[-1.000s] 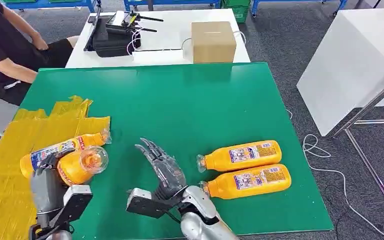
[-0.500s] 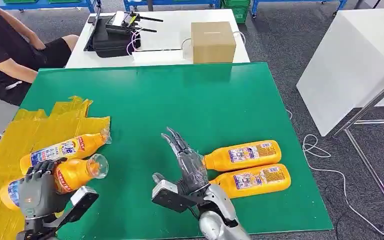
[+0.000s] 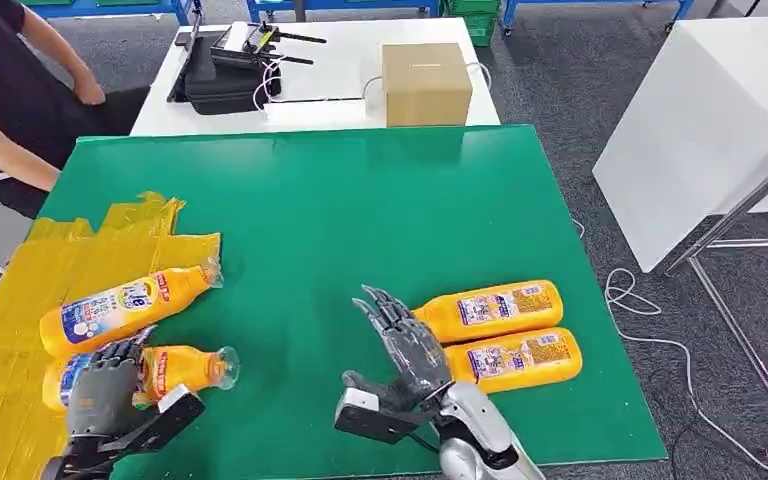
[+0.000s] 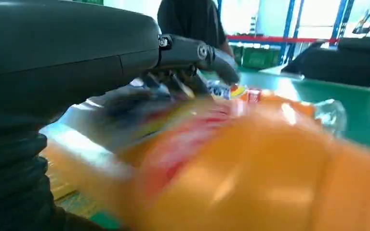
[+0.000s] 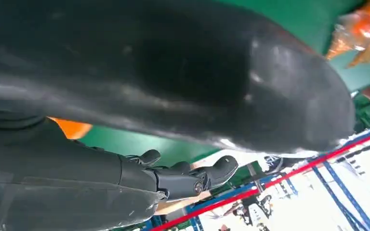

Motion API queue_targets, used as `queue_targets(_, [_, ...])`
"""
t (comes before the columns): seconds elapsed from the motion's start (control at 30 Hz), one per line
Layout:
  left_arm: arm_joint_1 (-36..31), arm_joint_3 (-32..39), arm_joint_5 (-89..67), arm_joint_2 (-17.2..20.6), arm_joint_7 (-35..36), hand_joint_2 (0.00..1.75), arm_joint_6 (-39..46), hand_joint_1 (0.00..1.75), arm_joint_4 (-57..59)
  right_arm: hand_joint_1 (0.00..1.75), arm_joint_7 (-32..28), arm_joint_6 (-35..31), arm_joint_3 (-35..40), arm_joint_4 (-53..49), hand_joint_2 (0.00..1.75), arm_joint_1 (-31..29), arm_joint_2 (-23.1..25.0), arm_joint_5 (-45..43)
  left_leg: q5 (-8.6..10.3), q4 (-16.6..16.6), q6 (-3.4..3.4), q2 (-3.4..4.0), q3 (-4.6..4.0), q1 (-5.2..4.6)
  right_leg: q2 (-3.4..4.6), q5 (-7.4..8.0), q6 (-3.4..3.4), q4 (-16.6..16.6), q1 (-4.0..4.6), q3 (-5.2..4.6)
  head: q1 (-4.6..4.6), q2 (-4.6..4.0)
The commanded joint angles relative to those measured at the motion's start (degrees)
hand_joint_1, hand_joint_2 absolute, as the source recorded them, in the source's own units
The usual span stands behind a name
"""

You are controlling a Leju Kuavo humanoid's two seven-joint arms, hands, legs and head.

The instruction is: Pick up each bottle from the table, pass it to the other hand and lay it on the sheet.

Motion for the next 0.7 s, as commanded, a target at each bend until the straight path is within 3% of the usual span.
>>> queue_targets(0.03, [-3.71,0.63,-2.47,1.83,2.59,0.0,-1.37,0.0,9.15,0.0,0.04,1.36,0.0,-1.7,0.0,1.14,-5.21,1.13,0.01,-0.09,-0.03,-0.1,0.15,0.04,-0.11,-0.01,0.03,-0.11,0.04,0.18,0.0,0.0])
queue_targets(0.1, [-4.02,1.28,-2.66,1.67,2.37,0.0,-0.51,0.0,9.94,0.0,0.06,1.58,0.3,-4.18,0.0,2.9,-8.74,2.97,0.02,-0.15,-0.02,-0.14,0.15,0.02,-0.15,-0.01,0.04,-0.15,0.02,0.24,-0.02,0.0])
queue_targets(0.13, [-3.84,1.56,-3.13,1.56,2.47,0.0,0.2,0.0,9.59,0.0,0.1,1.52,-0.22,-5.52,1.75,3.82,-10.5,3.24,0.02,-0.1,-0.01,-0.14,0.09,0.01,-0.15,-0.02,0.04,-0.11,0.01,0.17,0.0,0.0])
queue_targets(0.23, [-3.57,2.27,-3.44,0.97,2.56,0.0,0.67,0.0,8.51,0.0,0.46,2.57,-3.19,-9.5,1.75,6.48,-14.63,3.63,-0.01,-0.09,0.01,-0.2,0.11,0.01,-0.22,-0.05,0.07,-0.12,0.01,0.23,-0.02,0.0])
queue_targets(0.53, [-3.45,2.89,-2.66,0.28,2.22,0.0,0.51,0.0,7.73,0.0,1.55,3.0,-4.84,-10.99,1.75,7.34,-15.47,5.21,-0.07,-0.05,0.0,-0.06,0.07,-0.02,-0.07,-0.02,0.03,-0.07,-0.06,0.15,-0.02,0.0])
queue_targets(0.6, [-2.9,3.64,0.63,-0.31,0.47,0.0,-0.2,0.0,6.3,0.0,1.79,3.14,-6.29,-12.69,1.75,8.58,-17.1,5.69,-0.07,-0.05,0.01,-0.1,0.07,-0.03,-0.12,-0.03,0.04,-0.07,-0.07,0.16,-0.02,0.0])
queue_targets(0.7, [-0.79,6.41,16.78,-2.65,-8.62,0.0,-5.98,0.0,0.75,0.0,2.22,3.93,-7.92,-15.85,1.75,12.33,-21.16,6.31,-0.11,-0.01,0.03,-0.13,0.07,-0.02,-0.15,-0.07,0.07,-0.06,-0.05,0.16,-0.02,0.0])
